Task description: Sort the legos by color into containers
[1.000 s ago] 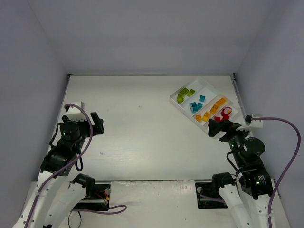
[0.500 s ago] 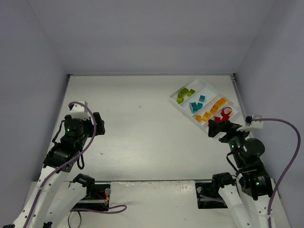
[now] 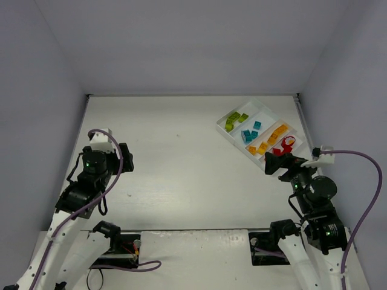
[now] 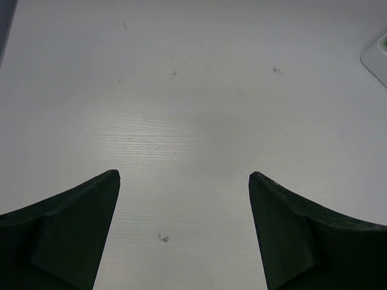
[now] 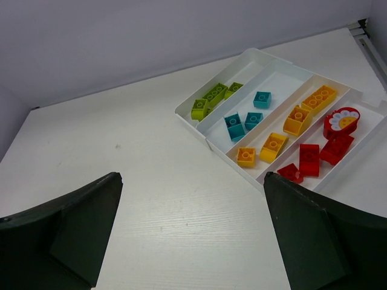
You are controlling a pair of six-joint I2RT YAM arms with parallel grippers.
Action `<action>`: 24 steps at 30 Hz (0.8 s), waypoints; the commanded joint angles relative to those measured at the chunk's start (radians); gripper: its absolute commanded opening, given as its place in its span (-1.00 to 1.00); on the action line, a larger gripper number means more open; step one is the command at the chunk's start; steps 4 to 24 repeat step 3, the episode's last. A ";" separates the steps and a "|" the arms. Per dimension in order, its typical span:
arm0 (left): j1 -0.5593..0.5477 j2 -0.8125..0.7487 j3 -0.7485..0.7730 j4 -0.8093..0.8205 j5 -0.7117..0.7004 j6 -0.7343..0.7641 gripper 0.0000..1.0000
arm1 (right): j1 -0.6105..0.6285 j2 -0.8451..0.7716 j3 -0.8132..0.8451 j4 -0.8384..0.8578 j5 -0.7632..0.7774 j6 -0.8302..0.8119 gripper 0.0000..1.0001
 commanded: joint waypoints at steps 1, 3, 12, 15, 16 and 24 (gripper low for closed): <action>0.007 0.012 0.008 0.033 -0.018 0.011 0.61 | 0.005 0.013 -0.001 0.065 -0.001 -0.001 1.00; 0.007 0.014 0.009 0.033 -0.018 0.013 0.61 | 0.005 0.015 0.000 0.065 -0.005 -0.001 1.00; 0.007 0.014 0.009 0.033 -0.018 0.013 0.61 | 0.005 0.015 0.000 0.065 -0.005 -0.001 1.00; 0.007 0.014 0.009 0.033 -0.018 0.013 0.61 | 0.005 0.015 0.000 0.065 -0.005 -0.001 1.00; 0.007 0.014 0.009 0.033 -0.018 0.013 0.61 | 0.005 0.015 0.000 0.065 -0.005 -0.001 1.00; 0.007 0.014 0.009 0.033 -0.018 0.013 0.61 | 0.005 0.015 0.000 0.065 -0.005 -0.001 1.00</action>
